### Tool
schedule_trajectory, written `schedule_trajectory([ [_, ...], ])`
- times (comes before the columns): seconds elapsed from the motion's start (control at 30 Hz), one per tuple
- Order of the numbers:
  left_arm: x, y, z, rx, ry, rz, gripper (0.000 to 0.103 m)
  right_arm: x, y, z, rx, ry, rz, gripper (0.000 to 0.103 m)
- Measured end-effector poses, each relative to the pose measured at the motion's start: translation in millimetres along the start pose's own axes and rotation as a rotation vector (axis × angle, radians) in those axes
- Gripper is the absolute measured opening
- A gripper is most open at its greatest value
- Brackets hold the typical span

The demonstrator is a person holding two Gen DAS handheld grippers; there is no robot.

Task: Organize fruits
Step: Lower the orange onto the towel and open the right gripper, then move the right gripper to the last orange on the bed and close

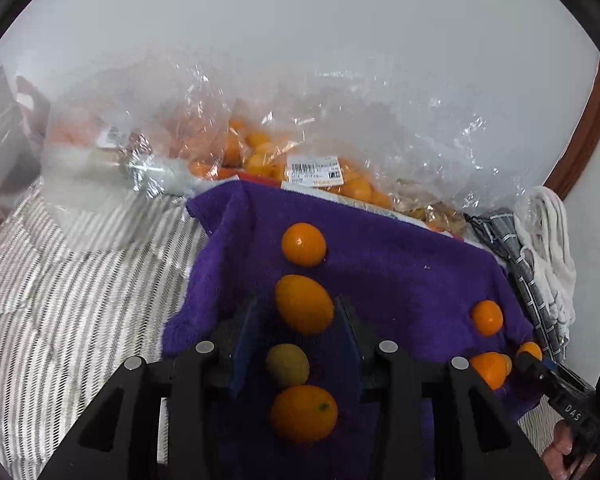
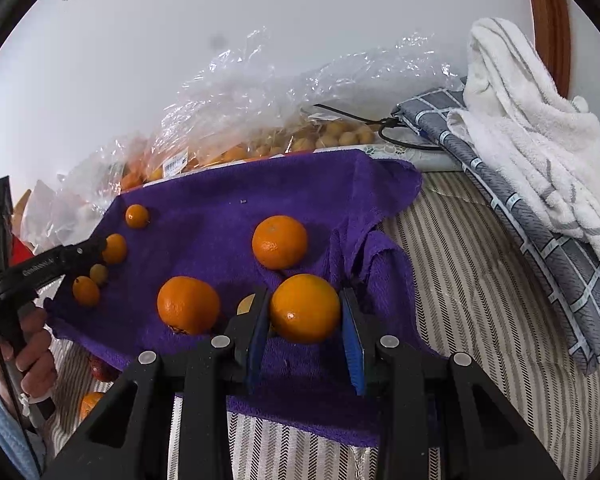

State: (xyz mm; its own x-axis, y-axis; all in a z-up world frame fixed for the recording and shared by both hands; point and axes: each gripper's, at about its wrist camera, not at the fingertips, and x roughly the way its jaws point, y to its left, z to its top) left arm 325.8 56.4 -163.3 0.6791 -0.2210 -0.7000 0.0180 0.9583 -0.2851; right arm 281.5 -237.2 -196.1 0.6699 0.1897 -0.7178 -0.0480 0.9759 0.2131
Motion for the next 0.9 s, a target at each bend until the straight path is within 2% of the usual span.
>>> schedule_trajectory([
  [0.17, -28.8, -6.1, 2.9, 0.057, -0.058, 0.052, 0.038, 0.0, 3.8, -2.4, -0.037, -0.001, -0.025, 0.034],
  [0.3, -55.5, -10.7, -4.6, 0.1, -0.097, 0.073, 0.043, -0.9, 1.6, -3.3, -0.04, 0.0, -0.009, 0.035],
  [0.4, -67.2, -10.3, -22.1, 0.125, -0.077, 0.074, 0.044, -5.0, 0.9, -3.9, -0.03, -0.005, 0.002, 0.037],
  [0.47, -72.6, -9.0, -34.8, 0.149, -0.062, 0.082, 0.044, -8.7, 1.2, -4.2, -0.029, -0.015, 0.018, 0.047],
  [0.5, -75.4, -7.7, -41.8, 0.154, -0.059, 0.085, 0.044, -11.1, 2.3, -4.6, -0.035, -0.025, 0.019, 0.047],
  [0.6, -83.0, -3.0, -60.5, 0.157, -0.048, 0.088, 0.044, -17.6, 6.7, -5.7, -0.063, -0.055, -0.004, 0.048],
  [0.77, -93.7, 6.9, -85.8, 0.167, -0.025, 0.106, 0.044, -34.7, 13.5, -5.2, -0.089, -0.12, 0.008, 0.047],
  [0.83, -99.1, 10.2, -93.2, 0.198, -0.005, 0.124, 0.044, -41.3, 17.8, -4.3, -0.089, -0.13, -0.002, 0.041],
  [0.9, -106.6, 19.1, -98.4, 0.188, 0.0, 0.119, 0.044, -47.8, 26.0, -5.5, -0.083, -0.101, -0.003, 0.036],
])
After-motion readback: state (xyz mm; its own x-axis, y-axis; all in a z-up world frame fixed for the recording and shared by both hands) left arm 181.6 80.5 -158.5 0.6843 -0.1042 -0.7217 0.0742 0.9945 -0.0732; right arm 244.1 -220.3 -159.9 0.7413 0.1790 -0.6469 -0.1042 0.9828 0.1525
